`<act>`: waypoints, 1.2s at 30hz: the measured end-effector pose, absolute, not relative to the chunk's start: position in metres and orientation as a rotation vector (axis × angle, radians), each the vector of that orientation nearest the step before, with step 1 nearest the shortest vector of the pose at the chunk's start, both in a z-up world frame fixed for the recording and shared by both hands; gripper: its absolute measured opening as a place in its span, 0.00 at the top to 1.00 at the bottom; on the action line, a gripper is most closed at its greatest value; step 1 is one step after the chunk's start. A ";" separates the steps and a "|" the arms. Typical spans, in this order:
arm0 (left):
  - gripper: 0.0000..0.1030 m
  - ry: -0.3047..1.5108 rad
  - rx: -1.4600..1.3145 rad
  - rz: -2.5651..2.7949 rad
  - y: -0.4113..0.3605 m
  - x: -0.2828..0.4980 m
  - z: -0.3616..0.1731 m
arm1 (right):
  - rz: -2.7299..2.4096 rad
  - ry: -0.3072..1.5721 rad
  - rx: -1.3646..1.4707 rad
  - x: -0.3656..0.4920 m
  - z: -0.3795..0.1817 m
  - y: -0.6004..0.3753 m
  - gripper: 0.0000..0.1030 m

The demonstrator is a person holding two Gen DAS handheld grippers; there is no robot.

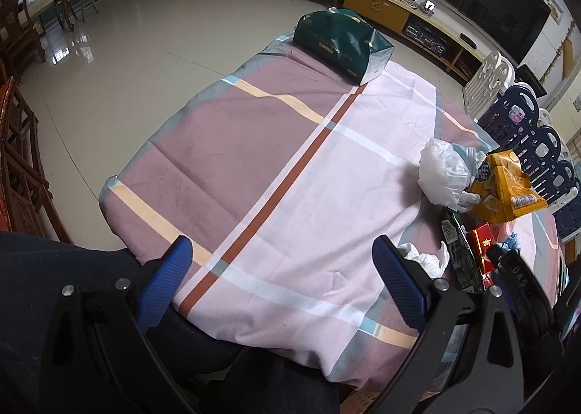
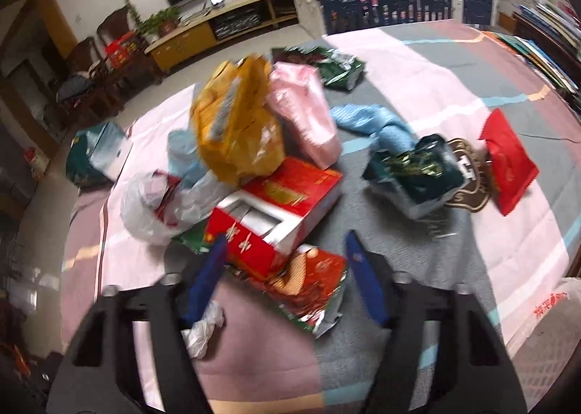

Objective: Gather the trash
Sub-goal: 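Grasp the green snack wrapper with the right tool while the left tool grasps the white tissue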

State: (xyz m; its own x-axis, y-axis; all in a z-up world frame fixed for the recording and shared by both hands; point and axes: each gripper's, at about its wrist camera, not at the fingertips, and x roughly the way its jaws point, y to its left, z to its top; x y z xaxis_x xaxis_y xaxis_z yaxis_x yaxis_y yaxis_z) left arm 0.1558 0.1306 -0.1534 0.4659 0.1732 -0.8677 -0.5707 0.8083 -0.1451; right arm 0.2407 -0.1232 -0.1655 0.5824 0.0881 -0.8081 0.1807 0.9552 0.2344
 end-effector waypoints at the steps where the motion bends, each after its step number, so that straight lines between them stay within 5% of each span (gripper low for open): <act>1: 0.04 0.989 -0.455 0.479 0.131 0.155 -0.154 | -0.042 0.960 0.301 0.240 -0.167 -0.121 0.58; 6: 0.04 0.987 -0.461 0.495 0.133 0.154 -0.154 | 0.048 0.968 0.317 0.231 -0.169 -0.114 0.90; 17: 0.04 1.020 -0.508 0.580 0.156 0.155 -0.169 | 0.320 1.028 0.289 0.191 -0.145 -0.094 0.91; 19: 0.04 1.014 -0.530 0.603 0.160 0.154 -0.172 | 0.282 1.022 0.245 0.187 -0.136 -0.098 0.85; 21: 0.04 1.022 -0.532 0.607 0.161 0.155 -0.175 | 0.224 0.984 0.190 0.188 -0.126 -0.104 0.54; 23: 0.04 1.031 -0.525 0.601 0.159 0.157 -0.177 | 0.154 0.940 0.172 0.192 -0.119 -0.112 0.36; 30: 0.04 1.030 -0.466 0.577 0.147 0.162 -0.177 | 0.070 0.967 0.144 0.242 -0.141 -0.121 0.33; 36: 0.04 1.010 -0.445 0.582 0.142 0.164 -0.176 | 0.000 1.065 0.536 0.288 -0.185 -0.155 0.33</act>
